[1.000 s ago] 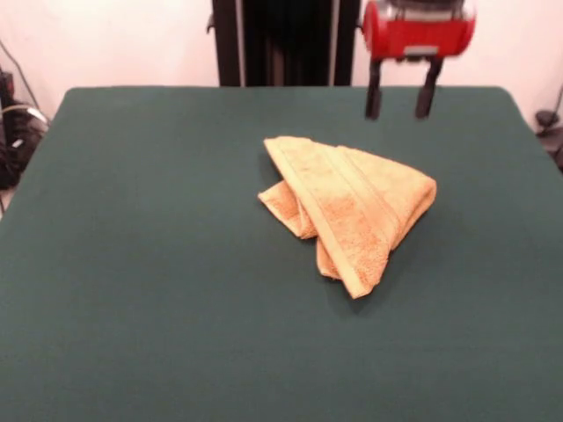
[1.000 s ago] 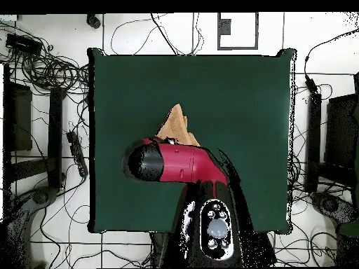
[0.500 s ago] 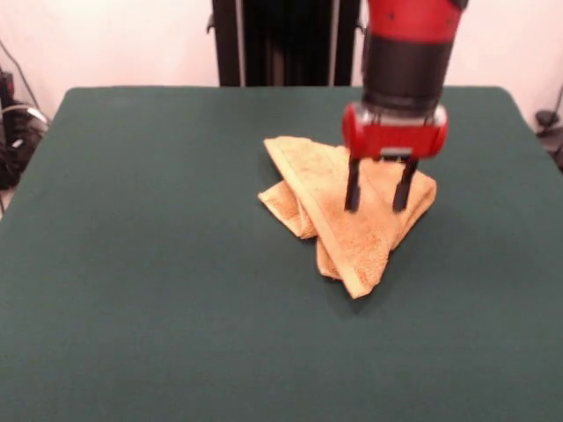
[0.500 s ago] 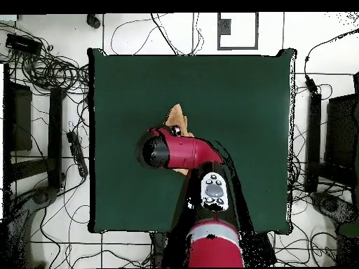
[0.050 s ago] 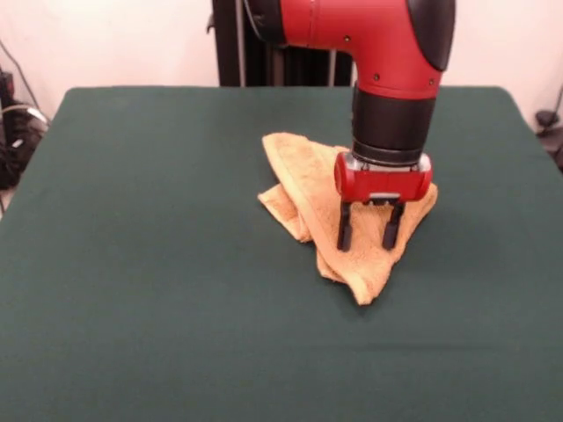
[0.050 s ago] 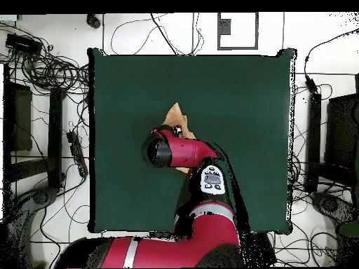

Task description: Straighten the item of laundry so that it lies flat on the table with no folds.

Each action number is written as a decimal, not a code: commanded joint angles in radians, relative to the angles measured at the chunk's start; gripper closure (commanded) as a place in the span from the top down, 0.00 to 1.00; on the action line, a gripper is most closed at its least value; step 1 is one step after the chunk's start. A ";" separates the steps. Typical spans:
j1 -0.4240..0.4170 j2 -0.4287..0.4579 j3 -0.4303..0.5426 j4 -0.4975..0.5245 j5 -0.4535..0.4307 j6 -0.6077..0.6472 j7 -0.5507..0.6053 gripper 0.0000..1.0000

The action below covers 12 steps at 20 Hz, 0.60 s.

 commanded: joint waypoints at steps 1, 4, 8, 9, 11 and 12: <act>-0.011 0.131 0.092 -0.071 0.009 -0.009 0.141 1.00; -0.012 0.142 0.094 -0.078 0.013 -0.017 0.147 1.00; -0.006 0.158 0.091 -0.090 0.024 -0.029 0.161 1.00; 0.008 0.159 0.074 -0.097 0.025 -0.032 0.164 0.00; 0.020 0.158 0.061 -0.099 0.032 -0.030 0.173 0.00; 0.025 0.158 0.054 -0.100 0.036 -0.029 0.177 0.00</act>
